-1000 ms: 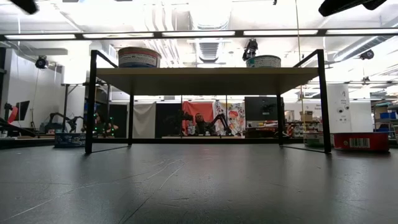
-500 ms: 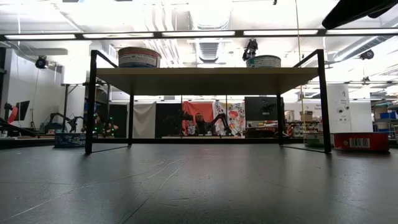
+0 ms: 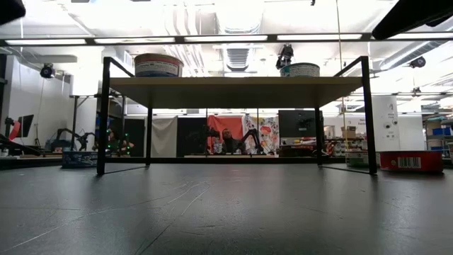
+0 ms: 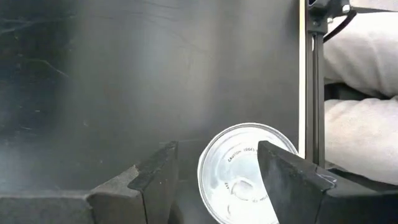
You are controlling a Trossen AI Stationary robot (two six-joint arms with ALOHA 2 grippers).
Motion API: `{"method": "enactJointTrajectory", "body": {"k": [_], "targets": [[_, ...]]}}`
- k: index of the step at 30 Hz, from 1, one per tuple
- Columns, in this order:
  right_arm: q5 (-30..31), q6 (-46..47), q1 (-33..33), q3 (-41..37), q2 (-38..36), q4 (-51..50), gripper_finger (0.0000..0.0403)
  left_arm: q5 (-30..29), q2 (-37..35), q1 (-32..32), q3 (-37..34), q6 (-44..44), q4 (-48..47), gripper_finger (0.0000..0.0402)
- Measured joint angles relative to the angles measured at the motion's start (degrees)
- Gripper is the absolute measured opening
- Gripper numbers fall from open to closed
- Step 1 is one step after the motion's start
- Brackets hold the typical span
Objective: Stack canned seafood by type on shelf
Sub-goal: Put the green tuna can on the shelf
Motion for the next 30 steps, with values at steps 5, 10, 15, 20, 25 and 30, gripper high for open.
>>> {"method": "enactJointTrajectory", "body": {"k": [5, 10, 15, 20, 25, 30], "targets": [[1.3, -0.1, 0.0, -0.7, 0.0, 0.8, 0.0009, 0.1, 0.0, 0.0, -3.2, 0.4, 5.2, 0.0204], [1.9, 0.0, 0.0, -1.1, 0.0, 0.9, 0.0009, 0.8, 0.0, 0.0, -5.0, -0.9, 6.6, 0.0204], [1.9, 0.3, 0.0, -1.5, 0.0, 1.1, 0.0009, 2.0, 0.0, 0.0, -7.9, -3.0, 9.6, 0.0204], [2.0, 0.7, 0.0, -2.2, 0.0, 1.1, 0.0009, 2.1, 0.0, 0.0, -9.8, -2.7, 12.2, 0.0204], [2.0, 1.4, 0.0, -2.8, 0.0, 1.1, 0.0009, 2.1, 0.0, 0.0, -11.0, -3.0, 12.9, 0.0204], [2.4, 1.4, 0.0, -3.0, 0.0, 1.1, 0.0009, 2.0, 0.0, 0.0, -11.2, -3.0, 12.9, 0.0204]]}}
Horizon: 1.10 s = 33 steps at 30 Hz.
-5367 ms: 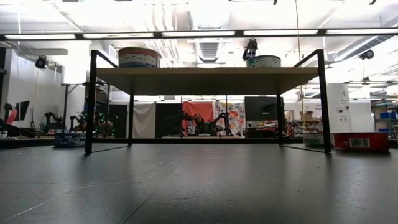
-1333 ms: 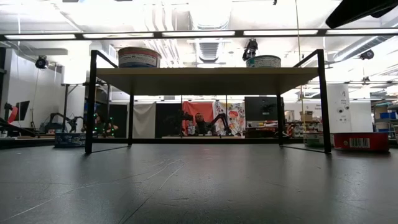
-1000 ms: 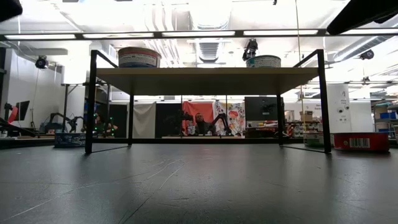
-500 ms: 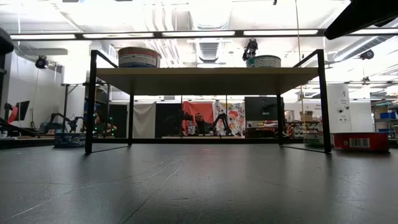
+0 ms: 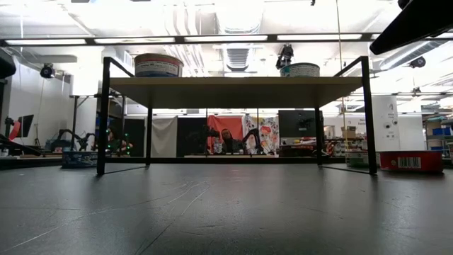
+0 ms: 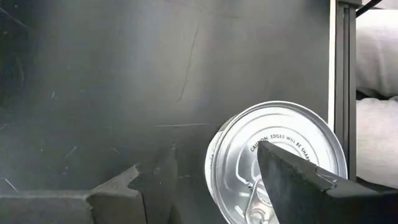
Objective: Stack canned seafood by type on shelf
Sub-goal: Put the green tuna can on the shelf
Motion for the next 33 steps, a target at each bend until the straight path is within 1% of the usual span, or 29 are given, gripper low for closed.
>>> {"method": "enactJointTrajectory", "body": {"k": [6, 10, 15, 17, 20, 26, 27, 28, 33], "targets": [[1.0, 0.0, 0.0, 0.0, 0.0, 0.0, 0.0009, 0.0, 1.3, 0.0, 0.0, 0.0, 0.5, 0.0204], [1.1, 0.0, 0.0, -0.1, 0.0, 0.0, 0.0009, 1.8, 3.6, 0.0, 0.9, -0.1, 1.5, 0.0203], [1.1, -0.1, 0.0, -0.1, 0.0, 0.0, 0.0009, 1.3, 5.4, 0.0, 2.9, 3.2, 1.3, 0.0197], [1.1, -0.1, 0.0, -0.1, 0.0, 0.0, 0.0009, 1.3, 5.5, 0.0, 3.3, 4.5, 1.1, 0.0182], [1.6, -0.1, 0.0, -0.1, 0.0, 0.0, 0.0009, 1.3, 5.5, 0.0, 3.5, 6.0, 1.1, 0.0144], [2.5, -0.3, 0.0, -0.1, 0.0, 0.0, 0.0009, 1.0, 5.5, 0.0, 3.6, 8.4, 0.6, 0.003], [2.5, -0.3, 0.0, -0.1, 0.0, 0.0, 0.0009, 0.9, 5.5, 0.0, 3.6, 8.7, 0.6, 0.0016], [2.5, -0.4, 0.0, -0.1, 0.0, 0.0, 0.0009, 0.8, 5.5, 0.0, 3.6, 9.0, 0.6, 0.0009], [2.5, -0.6, 0.0, -0.1, 0.0, -0.1, 0.0009, -1.2, 5.5, 0.0, 3.5, 10.1, 0.7, 0.0006]]}}
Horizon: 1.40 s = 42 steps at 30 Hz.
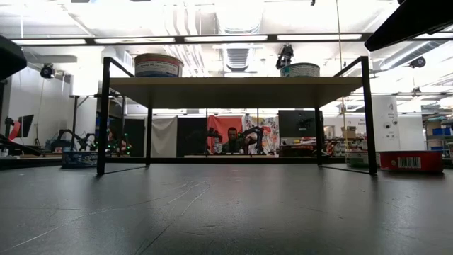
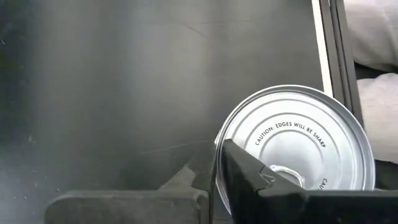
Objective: Stack canned seafood by type on shelf
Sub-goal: Put the green tuna can on the shelf
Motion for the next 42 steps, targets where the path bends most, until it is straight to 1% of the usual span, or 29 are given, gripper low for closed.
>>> {"method": "enactJointTrajectory", "body": {"k": [2, 6, 10, 13, 17, 23, 26, 30, 32, 34, 36, 39, 42], "targets": [[0.0, 0.0, 0.0, 0.0, 0.0, 0.0, 0.0009, -1.9, 0.1, 0.1, -0.1, 1.4, -0.1, 0.0002], [0.0, -0.1, 0.0, 0.0, 0.0, 0.0, 0.0009, -7.7, 0.2, 1.0, -0.2, 4.1, -1.8, 0.0], [0.0, -0.1, 0.0, 0.0, 0.0, 0.0, 0.0009, -11.1, 0.2, 3.3, -0.3, 6.8, -3.4, 0.0], [0.0, 0.0, -0.1, 0.0, 0.0, 0.0, 0.0009, -13.5, 0.3, 5.6, -0.3, 10.5, -3.1, 0.0001], [1.4, 0.6, -0.1, 0.0, 0.0, 0.1, 0.0009, -14.0, 0.3, 9.3, -0.3, 17.4, -1.4, 0.0001], [2.6, 1.5, -0.1, 0.0, 0.0, 0.1, 0.0009, -14.9, 0.3, 14.1, -0.3, 27.8, 4.2, 0.0], [2.6, 1.7, -0.1, 0.0, 0.0, 0.2, 0.0009, -14.9, 0.2, 15.5, -0.2, 30.7, 6.8, 0.0], [2.6, 2.2, -0.1, 0.0, 0.0, 0.3, 0.0009, -14.8, -1.0, 15.5, -0.1, 31.5, 6.9, 0.0], [2.6, 2.8, -0.1, 0.0, 0.0, 0.3, 0.0009, -14.0, -2.4, 14.9, -0.1, 30.8, 6.7, 0.0], [2.6, 3.5, -0.1, 0.0, 0.0, 0.3, 0.0009, -11.8, -4.0, 14.0, 0.0, 29.3, 6.5, 0.0], [2.6, 3.6, -0.1, 0.0, 0.0, 0.4, 0.0009, -6.8, -5.7, 13.3, 0.0, 26.7, 5.6, 0.0], [2.6, 3.6, -0.4, 0.0, 0.0, 1.3, 0.0009, 2.2, -7.7, 12.2, 0.0, 20.3, 3.9, 0.0], [2.2, 3.3, -1.5, -0.2, 0.0, 3.2, 0.0009, 8.1, -8.3, 10.7, 0.0, 14.0, 1.5, 0.0]]}}
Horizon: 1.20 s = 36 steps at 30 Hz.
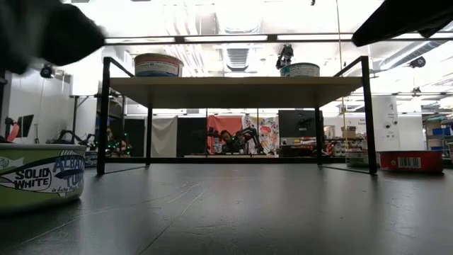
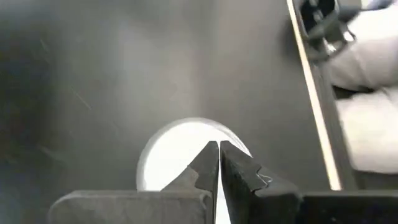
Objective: Stack canned seafood by type on shelf
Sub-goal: Put the green tuna can on the shelf
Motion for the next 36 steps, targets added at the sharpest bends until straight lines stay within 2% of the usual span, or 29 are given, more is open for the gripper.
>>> {"method": "enactJointTrajectory", "body": {"k": [8, 12, 17, 31, 36], "targets": [[-7.9, -11.3, -4.9, -2.2, 0.0, 12.2, 0.0009, 1.1, 0.0, -5.2, 0.0, -9.1, -4.7, 0.0], [-10.2, -18.8, -6.4, -4.1, 0.0, 21.6, 0.0009, 1.0, 0.0, -6.2, 0.0, -11.6, -4.8, 0.0], [-11.8, -23.4, -8.0, -6.6, 0.0, 29.4, 0.0009, 1.0, 0.1, -6.9, 0.0, -12.5, -4.8, 0.0], [-11.8, -24.1, -8.4, -8.8, 0.0, 31.1, 0.0009, 2.6, 1.7, -9.4, 0.0, -17.4, -2.1, 0.0], [-11.3, -27.0, -8.8, -8.8, 0.0, 31.0, 0.0009, 2.5, 1.2, -11.3, 3.8, -18.1, -8.2, 0.0]]}}
